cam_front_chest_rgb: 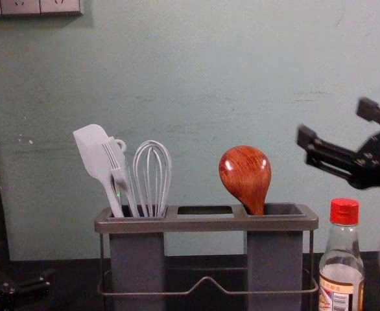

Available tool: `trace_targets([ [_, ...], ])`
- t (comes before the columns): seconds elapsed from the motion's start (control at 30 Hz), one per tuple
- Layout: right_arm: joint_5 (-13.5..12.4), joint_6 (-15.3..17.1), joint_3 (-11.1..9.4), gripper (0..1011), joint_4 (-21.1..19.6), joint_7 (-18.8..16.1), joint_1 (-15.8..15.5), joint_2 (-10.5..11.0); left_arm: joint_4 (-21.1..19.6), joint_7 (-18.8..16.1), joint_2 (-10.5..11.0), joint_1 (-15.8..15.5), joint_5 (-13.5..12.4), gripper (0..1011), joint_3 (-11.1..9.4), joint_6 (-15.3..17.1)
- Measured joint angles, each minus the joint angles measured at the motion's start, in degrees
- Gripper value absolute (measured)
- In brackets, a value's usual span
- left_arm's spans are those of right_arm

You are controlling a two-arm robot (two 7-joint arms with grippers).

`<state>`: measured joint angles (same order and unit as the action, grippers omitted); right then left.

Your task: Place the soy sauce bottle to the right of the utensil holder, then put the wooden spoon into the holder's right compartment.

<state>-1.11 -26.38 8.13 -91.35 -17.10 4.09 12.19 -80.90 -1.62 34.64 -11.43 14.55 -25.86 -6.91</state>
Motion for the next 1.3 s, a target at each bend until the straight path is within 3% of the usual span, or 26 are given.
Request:
trace_targets([
  [0.07,1.12,5.12,-0.83,1003,-2.93,1.28,-1.45,1.14,0.0,0.0,0.0,0.0,0.0,1000,0.0,0.0],
  [0.1,1.12,5.12,-0.83,1002,-2.93,1.28,-1.45,1.14,0.0,0.0,0.0,0.0,0.0,1000,0.0,0.0],
  [0.2,2.08,11.42,-2.01,1003,-6.8,2.33,-3.21,3.16,0.0,0.0,0.0,0.0,0.0,1000,0.0,0.0],
  [0.4,0.5,16.47,-3.98,1003,-9.36,2.4,-4.77,5.13,0.0,0.0,0.0,0.0,0.0,1000,0.0,0.0],
  [0.5,-2.06,19.18,-5.72,1002,-10.1,1.78,-5.72,6.29,0.0,0.0,0.0,0.0,0.0,1000,0.0,0.0],
  [0.87,-5.71,20.73,-9.34,1002,-9.84,1.38,-9.95,8.53,0.0,0.0,0.0,0.0,0.0,1000,0.0,0.0],
  [1.0,-5.97,20.62,-9.44,1002,-8.06,1.24,-10.33,8.93,0.0,0.0,0.0,0.0,0.0,1000,0.0,0.0],
  [1.3,-7.54,20.52,-8.44,1003,-1.71,-0.27,-7.51,9.43,0.0,0.0,0.0,0.0,0.0,1000,0.0,0.0],
])
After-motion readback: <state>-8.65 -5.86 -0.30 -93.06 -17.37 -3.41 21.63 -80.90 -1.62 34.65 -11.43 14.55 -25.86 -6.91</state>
